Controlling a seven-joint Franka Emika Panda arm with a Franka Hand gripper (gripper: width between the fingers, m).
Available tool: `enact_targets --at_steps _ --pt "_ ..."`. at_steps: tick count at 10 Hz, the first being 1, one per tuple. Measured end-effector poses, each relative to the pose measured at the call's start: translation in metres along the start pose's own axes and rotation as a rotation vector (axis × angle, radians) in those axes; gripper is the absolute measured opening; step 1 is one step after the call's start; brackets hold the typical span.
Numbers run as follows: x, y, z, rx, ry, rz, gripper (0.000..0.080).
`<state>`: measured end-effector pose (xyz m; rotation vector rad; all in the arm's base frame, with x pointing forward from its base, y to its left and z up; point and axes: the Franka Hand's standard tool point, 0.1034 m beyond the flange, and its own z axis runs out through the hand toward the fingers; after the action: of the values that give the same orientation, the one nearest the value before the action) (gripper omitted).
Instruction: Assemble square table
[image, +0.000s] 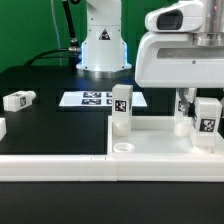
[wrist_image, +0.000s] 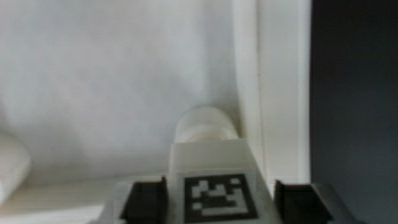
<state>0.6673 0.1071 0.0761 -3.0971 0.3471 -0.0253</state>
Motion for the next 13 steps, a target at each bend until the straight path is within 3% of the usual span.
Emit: enact_targets --at_steps 3,6,9,12,13 --pt "-0.0009 -0.0021 0.0002 0.007 -0.003 0.200 0.0285" --pt "0.0008 -0.0055 0.0010 0.032 -0.002 0.555 0.0285" --pt "0.0035 -0.0087 0.0017 0.122 -0.040 1.052 0.0285" --pt "0.0056 -0.0085 0.0018 0.126 -0.056 1.204 0.0287" --pt "0.0055 -0.0085 0.0019 0.127 -0.055 1.184 0.0382"
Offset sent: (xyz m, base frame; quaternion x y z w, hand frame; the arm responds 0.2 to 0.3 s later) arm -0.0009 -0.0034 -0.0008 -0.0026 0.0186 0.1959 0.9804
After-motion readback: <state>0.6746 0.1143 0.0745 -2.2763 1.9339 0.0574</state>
